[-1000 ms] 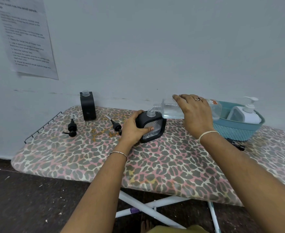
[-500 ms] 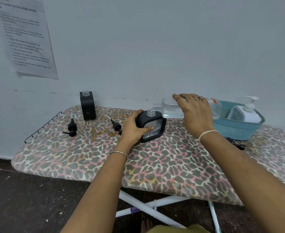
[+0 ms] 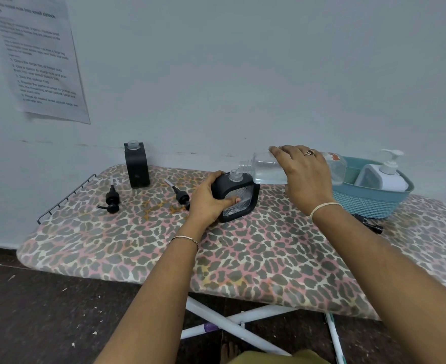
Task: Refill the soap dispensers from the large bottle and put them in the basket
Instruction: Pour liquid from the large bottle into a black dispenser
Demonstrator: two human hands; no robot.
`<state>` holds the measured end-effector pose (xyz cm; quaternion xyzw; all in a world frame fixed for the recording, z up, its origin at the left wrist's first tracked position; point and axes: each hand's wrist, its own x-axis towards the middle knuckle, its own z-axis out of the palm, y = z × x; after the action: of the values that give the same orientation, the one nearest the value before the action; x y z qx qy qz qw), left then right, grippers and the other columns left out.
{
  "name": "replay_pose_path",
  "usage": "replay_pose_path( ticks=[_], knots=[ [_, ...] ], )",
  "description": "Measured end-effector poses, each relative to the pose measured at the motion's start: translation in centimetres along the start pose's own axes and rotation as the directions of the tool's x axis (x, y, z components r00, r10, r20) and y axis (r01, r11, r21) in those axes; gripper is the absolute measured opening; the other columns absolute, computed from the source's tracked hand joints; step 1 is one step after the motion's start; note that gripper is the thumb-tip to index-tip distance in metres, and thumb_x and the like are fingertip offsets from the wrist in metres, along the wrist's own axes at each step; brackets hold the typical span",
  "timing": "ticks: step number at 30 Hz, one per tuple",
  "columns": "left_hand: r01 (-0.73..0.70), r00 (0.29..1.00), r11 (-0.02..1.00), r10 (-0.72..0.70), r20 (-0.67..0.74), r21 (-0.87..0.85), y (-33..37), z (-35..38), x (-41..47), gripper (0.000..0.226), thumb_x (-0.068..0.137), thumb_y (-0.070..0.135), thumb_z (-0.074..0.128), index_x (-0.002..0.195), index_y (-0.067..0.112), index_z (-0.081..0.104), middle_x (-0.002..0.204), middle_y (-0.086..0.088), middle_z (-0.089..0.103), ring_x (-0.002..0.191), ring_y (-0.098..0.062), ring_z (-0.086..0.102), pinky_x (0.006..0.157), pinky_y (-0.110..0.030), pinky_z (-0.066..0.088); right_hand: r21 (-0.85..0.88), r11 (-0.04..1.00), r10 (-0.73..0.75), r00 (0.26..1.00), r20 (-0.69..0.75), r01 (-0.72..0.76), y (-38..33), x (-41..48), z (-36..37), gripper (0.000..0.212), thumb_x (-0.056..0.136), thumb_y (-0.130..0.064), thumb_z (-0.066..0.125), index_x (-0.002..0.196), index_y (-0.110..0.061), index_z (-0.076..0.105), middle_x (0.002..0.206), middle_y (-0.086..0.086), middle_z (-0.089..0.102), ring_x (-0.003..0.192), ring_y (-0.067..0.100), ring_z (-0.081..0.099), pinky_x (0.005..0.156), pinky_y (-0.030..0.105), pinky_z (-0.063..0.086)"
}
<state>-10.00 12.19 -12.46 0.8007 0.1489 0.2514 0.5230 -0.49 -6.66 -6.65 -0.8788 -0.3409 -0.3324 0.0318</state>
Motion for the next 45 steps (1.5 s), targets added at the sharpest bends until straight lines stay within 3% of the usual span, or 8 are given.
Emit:
replay_pose_path(
  ticks=[19, 29, 45],
  knots=[
    [-0.004, 1.0, 1.0, 0.004, 0.001, 0.012, 0.02, -0.06, -0.05, 0.071, 0.066, 0.015, 0.087, 0.127, 0.021, 0.052, 0.107, 0.012, 0.055, 0.1, -0.008, 0.054, 0.086, -0.017, 0.042, 0.014, 1.0, 0.005, 1.0, -0.011, -0.005, -0.01, -0.15, 0.09, 0.078, 0.063, 0.015, 0.068, 0.133, -0.016, 0.052, 0.123, 0.01, 0.063, 0.109, 0.032, 0.058, 0.091, 0.042, 0.044],
    [-0.013, 1.0, 0.999, 0.014, -0.004, 0.034, -0.14, 0.03, 0.1, 0.072, 0.065, 0.016, 0.087, 0.128, 0.021, 0.052, 0.11, 0.008, 0.056, 0.103, -0.012, 0.055, 0.094, -0.025, 0.046, 0.014, 1.0, 0.002, 1.0, -0.022, -0.002, 0.05, -0.19, 0.01, 0.077, 0.063, 0.016, 0.068, 0.132, -0.014, 0.054, 0.122, 0.012, 0.064, 0.109, 0.033, 0.059, 0.09, 0.043, 0.045],
    [-0.009, 1.0, 1.0, 0.009, -0.003, 0.02, -0.15, 0.09, 0.11, 0.072, 0.065, 0.014, 0.087, 0.128, 0.021, 0.051, 0.108, 0.009, 0.056, 0.102, -0.012, 0.055, 0.093, -0.024, 0.047, 0.01, 1.0, 0.001, 1.0, -0.022, -0.001, 0.1, -0.23, 0.04, 0.075, 0.066, 0.015, 0.067, 0.133, -0.015, 0.053, 0.123, 0.012, 0.063, 0.11, 0.033, 0.059, 0.091, 0.043, 0.045]
  ],
)
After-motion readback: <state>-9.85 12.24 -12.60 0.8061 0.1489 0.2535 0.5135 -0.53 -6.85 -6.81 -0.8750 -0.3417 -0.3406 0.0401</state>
